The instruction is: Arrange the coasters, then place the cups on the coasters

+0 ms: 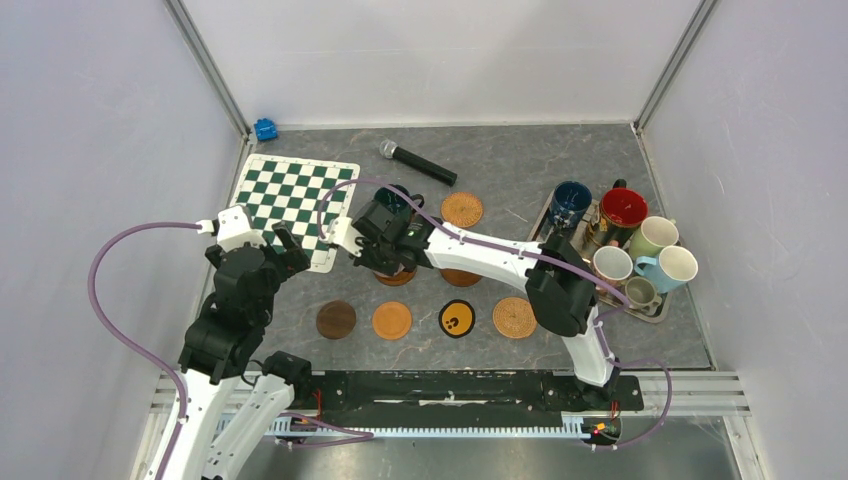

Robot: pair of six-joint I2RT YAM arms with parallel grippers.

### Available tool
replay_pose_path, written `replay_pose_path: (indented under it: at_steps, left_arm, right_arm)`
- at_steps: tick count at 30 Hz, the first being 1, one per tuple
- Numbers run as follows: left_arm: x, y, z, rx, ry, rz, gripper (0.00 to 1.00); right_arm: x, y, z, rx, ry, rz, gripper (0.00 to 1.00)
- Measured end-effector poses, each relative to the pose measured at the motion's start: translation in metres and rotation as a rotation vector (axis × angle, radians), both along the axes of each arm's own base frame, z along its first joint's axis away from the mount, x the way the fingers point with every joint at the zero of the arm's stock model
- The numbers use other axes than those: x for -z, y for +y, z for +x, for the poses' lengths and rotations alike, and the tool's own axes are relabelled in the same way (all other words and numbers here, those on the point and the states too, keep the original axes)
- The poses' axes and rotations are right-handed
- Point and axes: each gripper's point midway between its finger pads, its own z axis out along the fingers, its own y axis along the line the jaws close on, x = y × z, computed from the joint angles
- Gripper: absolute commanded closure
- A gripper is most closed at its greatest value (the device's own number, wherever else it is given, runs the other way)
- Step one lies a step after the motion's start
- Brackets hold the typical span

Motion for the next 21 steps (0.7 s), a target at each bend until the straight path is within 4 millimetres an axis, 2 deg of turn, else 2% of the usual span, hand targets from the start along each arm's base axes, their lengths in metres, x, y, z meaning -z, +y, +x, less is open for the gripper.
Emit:
replay_pose_path:
  at_steps: [21]
  left_arm:
    - [0.000,-0.001,0.000,0.005,-0.001,0.000,0.00]
  right_arm:
    - [0.012,-0.009,-0.003,-0.029,0.010,-0.073,0.87]
